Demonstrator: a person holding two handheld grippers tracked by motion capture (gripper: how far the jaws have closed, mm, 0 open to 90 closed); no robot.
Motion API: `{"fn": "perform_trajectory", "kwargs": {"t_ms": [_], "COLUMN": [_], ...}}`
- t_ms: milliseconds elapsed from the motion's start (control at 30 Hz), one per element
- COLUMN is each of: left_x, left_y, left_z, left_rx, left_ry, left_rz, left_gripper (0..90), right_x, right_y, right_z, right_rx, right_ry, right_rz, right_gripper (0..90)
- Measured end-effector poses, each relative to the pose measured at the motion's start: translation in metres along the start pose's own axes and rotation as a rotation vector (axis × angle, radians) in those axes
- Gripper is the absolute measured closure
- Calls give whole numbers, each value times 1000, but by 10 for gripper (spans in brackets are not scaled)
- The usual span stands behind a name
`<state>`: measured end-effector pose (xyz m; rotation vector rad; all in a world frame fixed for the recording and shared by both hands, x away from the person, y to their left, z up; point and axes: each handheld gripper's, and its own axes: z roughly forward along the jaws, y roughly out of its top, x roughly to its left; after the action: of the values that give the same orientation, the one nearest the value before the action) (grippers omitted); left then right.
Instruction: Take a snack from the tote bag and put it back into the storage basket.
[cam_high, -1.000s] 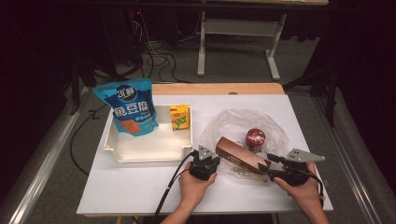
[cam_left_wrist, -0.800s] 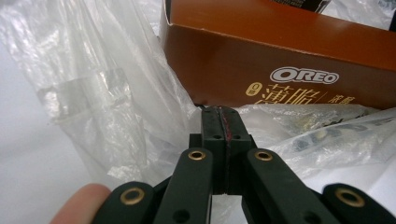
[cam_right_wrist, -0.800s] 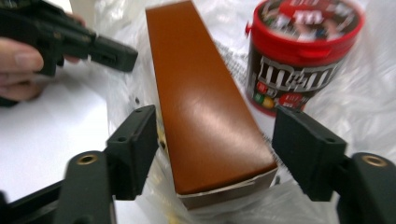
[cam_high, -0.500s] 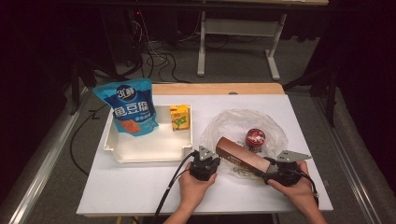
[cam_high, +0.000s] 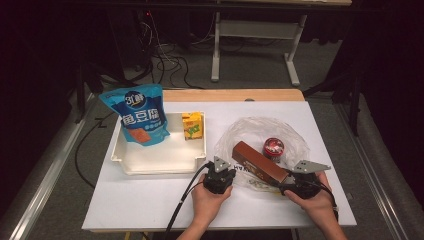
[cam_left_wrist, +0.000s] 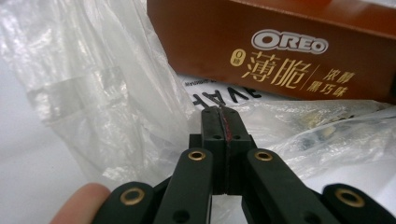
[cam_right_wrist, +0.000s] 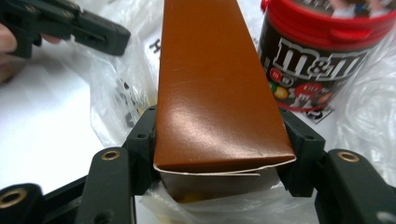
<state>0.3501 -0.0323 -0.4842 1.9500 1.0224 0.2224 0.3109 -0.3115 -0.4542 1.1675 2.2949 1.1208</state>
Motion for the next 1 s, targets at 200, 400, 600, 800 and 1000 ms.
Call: {"fn": "perform_trajectory", "kwargs": {"t_ms": [200,400,600,800,1000], "left_x": [-6,0,-1,-1,-2], "left_y": [-1,0,1,1,1], "left_z": [3,1,3,3,3], "left_rx": [-30,7,35,37,36], "left_ry": [-22,2,1,1,5], "left_rz": [-86,-1,14,16,20], "left_gripper": [900,900,900,900,900], "right_x": [7,12,11,8,8], "right_y": [7,15,20,11,3], "right_z": [-9,-19,-26,-12,4], "right_rx": [-27,-79,-117,-52,-42], "right_ry": [-8,-5,-16,-30,-50], "right_rz": [-33,-26,-8,-8,6], "right_gripper": [439,440,439,440,439]}}
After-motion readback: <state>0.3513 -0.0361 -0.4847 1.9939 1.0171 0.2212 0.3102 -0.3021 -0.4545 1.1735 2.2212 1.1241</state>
